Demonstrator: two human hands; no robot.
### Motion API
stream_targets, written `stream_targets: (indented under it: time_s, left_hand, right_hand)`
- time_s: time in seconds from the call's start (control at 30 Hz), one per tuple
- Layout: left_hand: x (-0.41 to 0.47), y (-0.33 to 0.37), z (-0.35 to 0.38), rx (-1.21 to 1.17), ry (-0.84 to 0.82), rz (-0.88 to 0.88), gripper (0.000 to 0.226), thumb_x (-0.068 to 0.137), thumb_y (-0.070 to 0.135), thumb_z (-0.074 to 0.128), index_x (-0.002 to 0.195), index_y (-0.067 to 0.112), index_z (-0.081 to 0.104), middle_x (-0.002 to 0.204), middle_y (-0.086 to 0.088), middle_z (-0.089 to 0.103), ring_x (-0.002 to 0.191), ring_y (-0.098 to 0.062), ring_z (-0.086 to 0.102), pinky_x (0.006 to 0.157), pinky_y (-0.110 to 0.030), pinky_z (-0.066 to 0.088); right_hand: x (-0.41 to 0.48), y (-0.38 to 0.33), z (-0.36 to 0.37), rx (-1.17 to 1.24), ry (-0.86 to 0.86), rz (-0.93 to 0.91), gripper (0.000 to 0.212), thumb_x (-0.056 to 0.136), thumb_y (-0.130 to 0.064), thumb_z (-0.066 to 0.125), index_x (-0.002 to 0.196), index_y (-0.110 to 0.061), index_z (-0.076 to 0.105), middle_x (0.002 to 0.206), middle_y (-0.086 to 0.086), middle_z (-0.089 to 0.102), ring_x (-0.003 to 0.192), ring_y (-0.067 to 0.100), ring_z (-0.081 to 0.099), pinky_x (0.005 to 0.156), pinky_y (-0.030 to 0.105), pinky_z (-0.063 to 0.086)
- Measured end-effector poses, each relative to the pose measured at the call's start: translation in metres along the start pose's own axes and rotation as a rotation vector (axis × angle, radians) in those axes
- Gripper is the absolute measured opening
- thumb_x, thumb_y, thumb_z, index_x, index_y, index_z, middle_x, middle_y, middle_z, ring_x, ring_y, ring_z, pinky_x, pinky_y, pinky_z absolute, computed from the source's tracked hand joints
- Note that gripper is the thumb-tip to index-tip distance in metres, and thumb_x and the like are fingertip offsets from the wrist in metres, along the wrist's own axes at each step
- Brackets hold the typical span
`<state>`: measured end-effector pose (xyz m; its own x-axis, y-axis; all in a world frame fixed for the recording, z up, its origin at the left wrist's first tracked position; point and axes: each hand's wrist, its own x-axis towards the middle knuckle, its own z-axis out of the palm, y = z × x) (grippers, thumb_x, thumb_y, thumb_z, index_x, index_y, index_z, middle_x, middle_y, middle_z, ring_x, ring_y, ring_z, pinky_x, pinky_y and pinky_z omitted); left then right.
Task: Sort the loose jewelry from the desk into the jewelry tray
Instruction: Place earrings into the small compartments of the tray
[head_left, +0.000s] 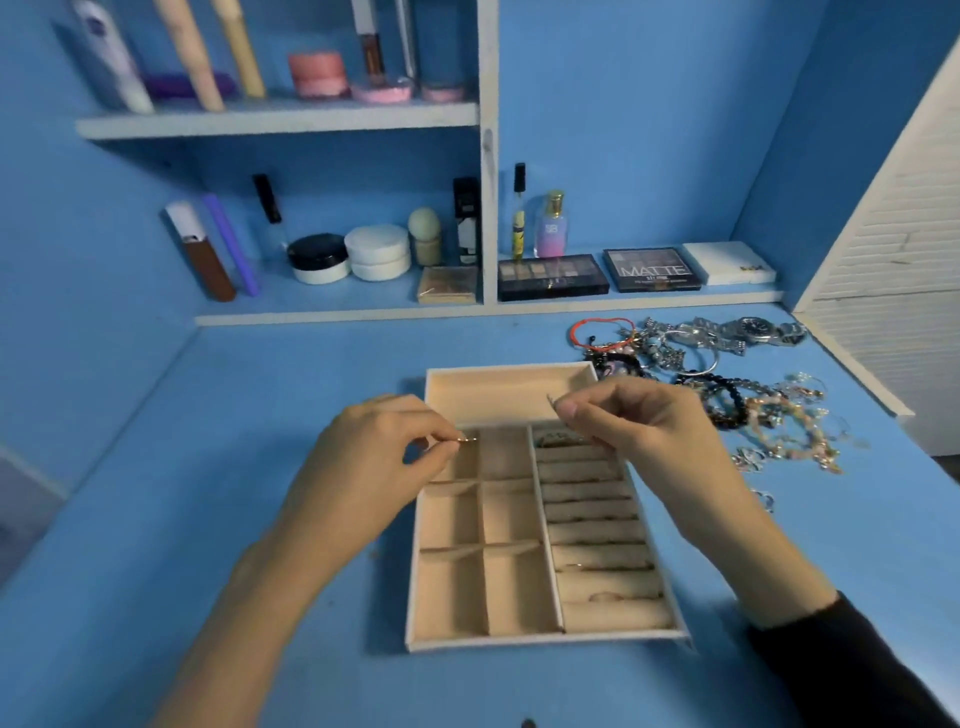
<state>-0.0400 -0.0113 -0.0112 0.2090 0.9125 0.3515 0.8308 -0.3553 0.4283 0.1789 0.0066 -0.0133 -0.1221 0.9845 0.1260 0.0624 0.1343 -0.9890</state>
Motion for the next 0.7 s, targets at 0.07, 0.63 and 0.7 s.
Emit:
stream_targets:
  time_s: [0.07,0.63,0.7]
  left_hand:
    - [-0.003,-0.002,0.001,0.082,-0.001,0.039,0.013,0.071,0.027,0.062,0.073,0.023,0.074,0.068,0.012,0.065,0.073,-0.004,0.045,0.056,-0.024,0.047]
    - [0.014,-0.013,0.01,-0.051,0.104,-0.222,0.031,0.075,-0.001,0.048,0.071,0.02,0.071,0.084,0.007,0.056,0.083,-0.014,0.046,0.076,-0.027,0.042]
    - [0.015,-0.017,0.014,-0.178,0.231,-0.31,0.035,0.073,-0.005,0.049,0.066,0.024,0.068,0.078,0.006,0.056,0.076,-0.012,0.047,0.065,-0.017,0.036]
  right_hand:
    - [0.004,-0.003,0.013,-0.048,-0.038,-0.015,0.009,0.077,-0.014,0.071,0.071,-0.007,0.07,0.052,-0.005,0.054,0.05,0.004,0.042,0.049,0.012,0.032]
    - [0.027,-0.016,0.057,-0.561,-0.241,-0.243,0.002,0.075,-0.013,0.074,0.073,-0.014,0.074,0.067,-0.004,0.068,0.064,0.009,0.055,0.059,0.009,0.038]
    - [0.029,-0.016,0.061,-0.634,-0.258,-0.26,0.002,0.076,-0.014,0.073,0.075,-0.015,0.075,0.064,-0.014,0.063,0.068,0.002,0.055,0.06,0.006,0.037]
